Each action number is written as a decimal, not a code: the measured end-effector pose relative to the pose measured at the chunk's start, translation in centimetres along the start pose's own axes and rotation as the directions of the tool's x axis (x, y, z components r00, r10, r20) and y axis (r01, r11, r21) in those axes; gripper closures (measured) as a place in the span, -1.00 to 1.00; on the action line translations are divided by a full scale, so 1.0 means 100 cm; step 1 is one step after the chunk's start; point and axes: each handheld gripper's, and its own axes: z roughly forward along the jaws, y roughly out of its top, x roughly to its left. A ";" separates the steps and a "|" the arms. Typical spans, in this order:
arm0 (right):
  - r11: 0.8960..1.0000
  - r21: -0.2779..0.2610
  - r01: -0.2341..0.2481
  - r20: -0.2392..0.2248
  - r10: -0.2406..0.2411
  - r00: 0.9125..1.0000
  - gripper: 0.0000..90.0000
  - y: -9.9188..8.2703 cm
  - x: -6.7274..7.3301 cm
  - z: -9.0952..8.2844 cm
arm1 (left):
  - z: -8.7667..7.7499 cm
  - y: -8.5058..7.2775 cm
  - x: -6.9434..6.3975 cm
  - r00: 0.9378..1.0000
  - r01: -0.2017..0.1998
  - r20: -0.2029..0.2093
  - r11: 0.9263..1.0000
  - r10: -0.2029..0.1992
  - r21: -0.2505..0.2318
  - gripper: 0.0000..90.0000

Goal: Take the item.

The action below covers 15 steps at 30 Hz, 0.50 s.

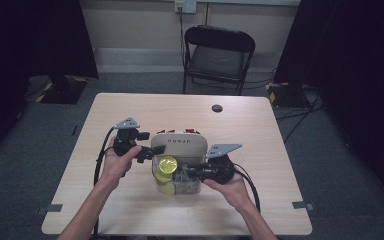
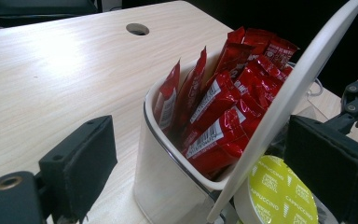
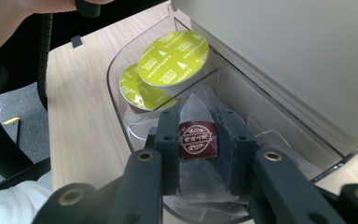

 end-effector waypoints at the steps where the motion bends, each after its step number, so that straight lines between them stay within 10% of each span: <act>1: 1.000 0.001 0.000 0.002 0.000 1.000 0.72 0.000 0.000 0.000 | 0.000 0.000 0.000 1.000 0.000 -0.001 1.000 0.000 0.000 -0.80; 15: 1.000 -0.021 -0.015 -0.025 0.015 1.000 1.00 0.000 0.001 -0.002 | 0.000 0.000 0.000 1.000 0.003 -0.001 1.000 -0.003 0.003 -0.79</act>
